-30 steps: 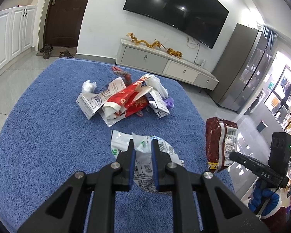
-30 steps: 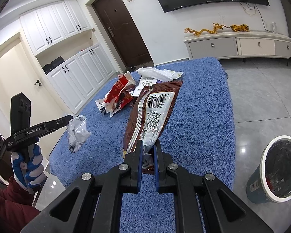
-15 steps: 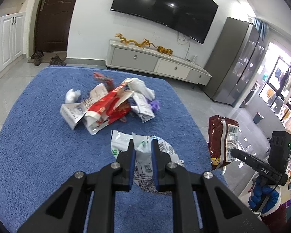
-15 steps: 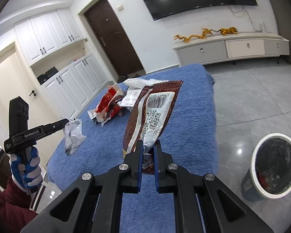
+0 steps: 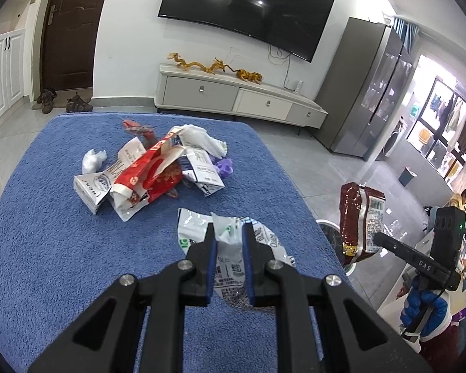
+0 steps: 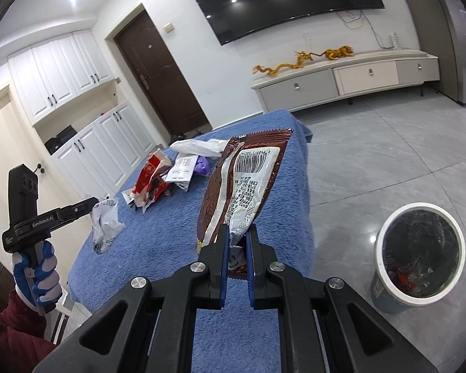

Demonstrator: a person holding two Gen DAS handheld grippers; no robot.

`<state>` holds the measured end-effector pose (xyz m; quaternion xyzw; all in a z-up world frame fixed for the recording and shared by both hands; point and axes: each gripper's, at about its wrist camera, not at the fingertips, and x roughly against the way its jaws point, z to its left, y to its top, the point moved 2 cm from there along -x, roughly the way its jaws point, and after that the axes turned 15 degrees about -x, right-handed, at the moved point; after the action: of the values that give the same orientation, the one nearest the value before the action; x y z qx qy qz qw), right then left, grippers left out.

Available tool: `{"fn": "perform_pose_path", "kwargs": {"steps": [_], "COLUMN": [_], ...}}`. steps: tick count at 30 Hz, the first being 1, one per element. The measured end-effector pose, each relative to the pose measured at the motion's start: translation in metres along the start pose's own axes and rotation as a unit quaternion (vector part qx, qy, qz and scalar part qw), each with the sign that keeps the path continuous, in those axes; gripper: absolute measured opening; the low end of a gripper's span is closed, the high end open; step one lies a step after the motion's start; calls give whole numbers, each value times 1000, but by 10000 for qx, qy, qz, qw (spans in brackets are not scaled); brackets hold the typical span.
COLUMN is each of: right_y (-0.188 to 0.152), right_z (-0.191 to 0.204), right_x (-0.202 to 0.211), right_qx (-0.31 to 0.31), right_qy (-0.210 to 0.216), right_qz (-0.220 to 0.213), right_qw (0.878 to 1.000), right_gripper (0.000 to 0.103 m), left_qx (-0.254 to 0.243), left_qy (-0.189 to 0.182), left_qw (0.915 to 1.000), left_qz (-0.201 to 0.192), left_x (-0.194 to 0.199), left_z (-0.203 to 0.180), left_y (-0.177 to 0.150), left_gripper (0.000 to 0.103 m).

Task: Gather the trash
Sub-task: 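Carry both held items over the trash bin and open both tools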

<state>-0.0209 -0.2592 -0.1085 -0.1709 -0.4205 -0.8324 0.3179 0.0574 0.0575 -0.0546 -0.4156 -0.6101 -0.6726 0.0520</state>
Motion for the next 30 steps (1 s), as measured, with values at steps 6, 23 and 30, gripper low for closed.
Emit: {"fn": "perform_pose_path", "kwargs": {"steps": [6,23,30], "right_y": [3,6,8], "right_z": [-15,-58,-79], "right_x": [12,32,37], "right_qx": [-169,-532,-702], "right_qy": [-147,-595,-847], "right_qz": [-142,-376,-447], "right_qw": [9996,9961,9929], "right_gripper": [10,10,10], "left_qx": [-123,-667,-1064], "left_qy": [-87,-432,-638], "left_qw": [9999,9968,9923], "left_qz": [19,13,22], "left_x": [-6,-31,-51], "left_z": [-8,-47,-78], "left_y": [6,31,51], "left_gripper": [14,14,14]}}
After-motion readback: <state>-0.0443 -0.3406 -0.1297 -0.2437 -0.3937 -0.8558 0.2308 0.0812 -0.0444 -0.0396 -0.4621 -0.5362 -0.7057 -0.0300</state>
